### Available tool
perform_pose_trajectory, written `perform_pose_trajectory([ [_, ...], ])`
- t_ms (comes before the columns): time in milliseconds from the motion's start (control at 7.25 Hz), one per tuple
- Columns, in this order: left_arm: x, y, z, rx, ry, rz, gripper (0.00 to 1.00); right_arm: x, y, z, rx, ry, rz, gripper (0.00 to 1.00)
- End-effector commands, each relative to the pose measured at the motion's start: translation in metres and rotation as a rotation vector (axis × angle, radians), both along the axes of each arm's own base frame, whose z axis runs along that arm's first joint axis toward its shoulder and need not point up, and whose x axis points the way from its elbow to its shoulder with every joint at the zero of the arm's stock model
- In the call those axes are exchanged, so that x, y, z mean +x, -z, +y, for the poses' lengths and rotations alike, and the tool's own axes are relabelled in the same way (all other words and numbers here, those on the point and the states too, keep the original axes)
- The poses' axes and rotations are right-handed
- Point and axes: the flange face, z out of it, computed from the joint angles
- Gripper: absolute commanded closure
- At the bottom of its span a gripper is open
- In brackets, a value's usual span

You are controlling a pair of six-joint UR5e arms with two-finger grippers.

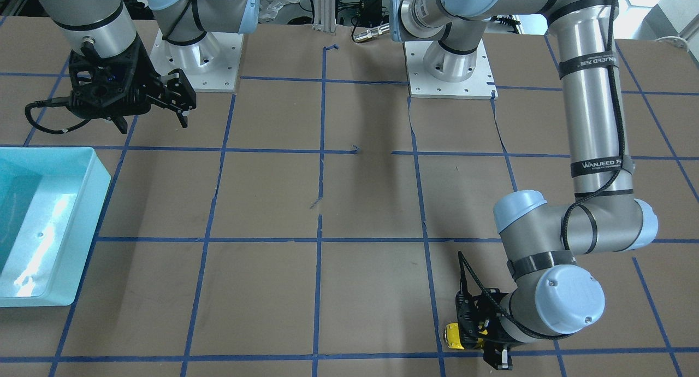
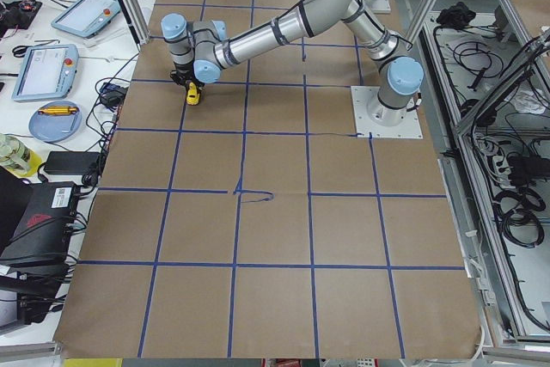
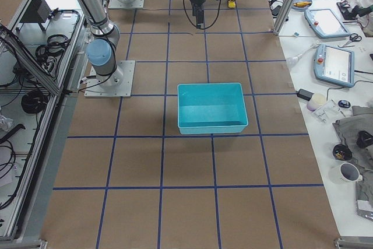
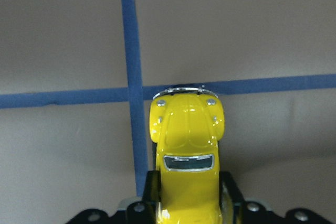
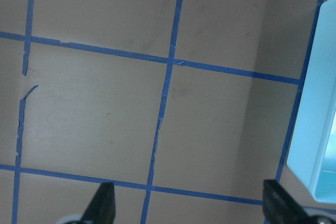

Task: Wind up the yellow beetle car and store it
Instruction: 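Pull the yellow car backward along the table with the left gripper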

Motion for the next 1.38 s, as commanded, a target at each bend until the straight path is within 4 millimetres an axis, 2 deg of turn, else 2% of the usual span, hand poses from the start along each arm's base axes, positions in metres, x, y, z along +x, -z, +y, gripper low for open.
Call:
perform_pose_trajectory([
  [0, 0.025, 0.003, -0.001, 0.004, 0.002, -0.002, 1.0, 0.0, 0.001, 0.0, 0.001, -0.001, 0.0, 0.0],
  [138, 0.028, 0.003, -0.001, 0.004, 0.0, -0.002, 1.0, 0.0, -0.001, 0.001, -0.002, 0.002, -0.005, 0.0],
  [414, 0.063, 0.006, -0.001, 0.006, 0.046, 0.001, 1.0, 0.002, -0.003, 0.004, 0.014, 0.067, -0.008, 0.0],
  [552, 0.07, 0.006, -0.001, 0.007, 0.042, -0.001, 1.0, 0.002, -0.004, 0.006, 0.026, 0.067, -0.008, 0.0],
  [966, 0.074, 0.006, -0.001, 0.005, 0.038, -0.002, 1.0, 0.007, -0.029, 0.023, -0.025, 0.063, -0.042, 0.0],
  [1241, 0.076, 0.005, -0.002, 0.003, 0.035, -0.005, 1.0, 0.008, -0.02, 0.02, -0.008, 0.063, -0.057, 0.0],
])
